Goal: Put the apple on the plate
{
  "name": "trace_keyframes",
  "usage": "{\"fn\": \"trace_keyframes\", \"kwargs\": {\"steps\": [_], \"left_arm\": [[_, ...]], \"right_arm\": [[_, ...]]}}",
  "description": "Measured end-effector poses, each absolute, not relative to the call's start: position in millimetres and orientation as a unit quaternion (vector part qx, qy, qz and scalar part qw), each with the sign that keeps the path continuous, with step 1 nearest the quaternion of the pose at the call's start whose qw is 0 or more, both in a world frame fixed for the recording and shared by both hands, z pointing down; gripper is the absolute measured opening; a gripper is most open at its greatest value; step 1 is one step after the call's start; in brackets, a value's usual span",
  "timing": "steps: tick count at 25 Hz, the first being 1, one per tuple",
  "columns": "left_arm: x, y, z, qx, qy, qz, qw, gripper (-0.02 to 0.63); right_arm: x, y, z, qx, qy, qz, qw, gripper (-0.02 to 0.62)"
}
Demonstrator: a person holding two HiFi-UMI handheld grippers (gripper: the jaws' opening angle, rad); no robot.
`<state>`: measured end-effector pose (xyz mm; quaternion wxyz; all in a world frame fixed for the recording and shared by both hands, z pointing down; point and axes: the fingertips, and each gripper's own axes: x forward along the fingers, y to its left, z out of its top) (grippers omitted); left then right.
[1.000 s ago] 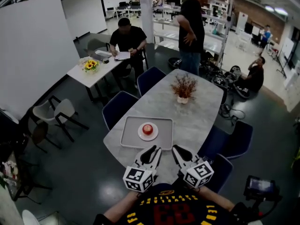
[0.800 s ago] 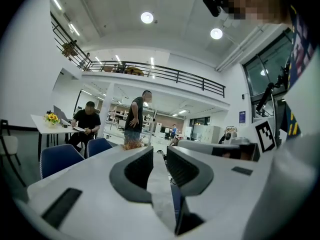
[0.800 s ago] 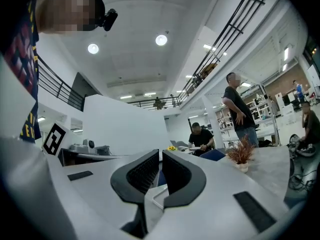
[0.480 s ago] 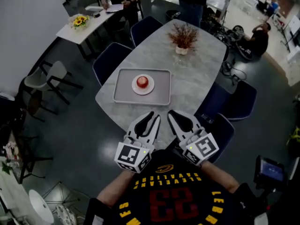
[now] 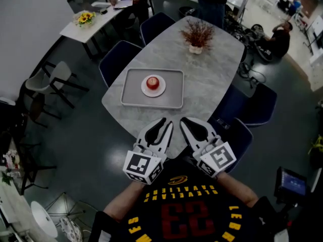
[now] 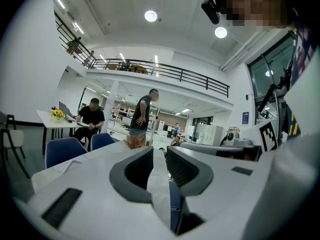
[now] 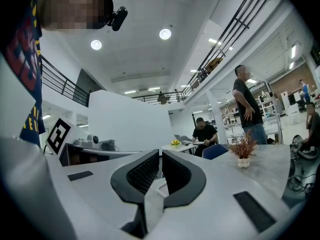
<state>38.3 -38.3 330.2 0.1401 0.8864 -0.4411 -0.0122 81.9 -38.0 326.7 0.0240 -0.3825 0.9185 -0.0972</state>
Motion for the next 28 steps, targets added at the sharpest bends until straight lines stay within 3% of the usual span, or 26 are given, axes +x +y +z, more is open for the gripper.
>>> {"fn": "trace_keyframes", "kwargs": {"steps": [28], "left_arm": [[36, -49, 335, 0.883, -0.444, 0.004, 0.150, 0.086]], "right_arm": [[84, -41, 335, -0.385, 0.918, -0.097, 0.006, 0.027]]}}
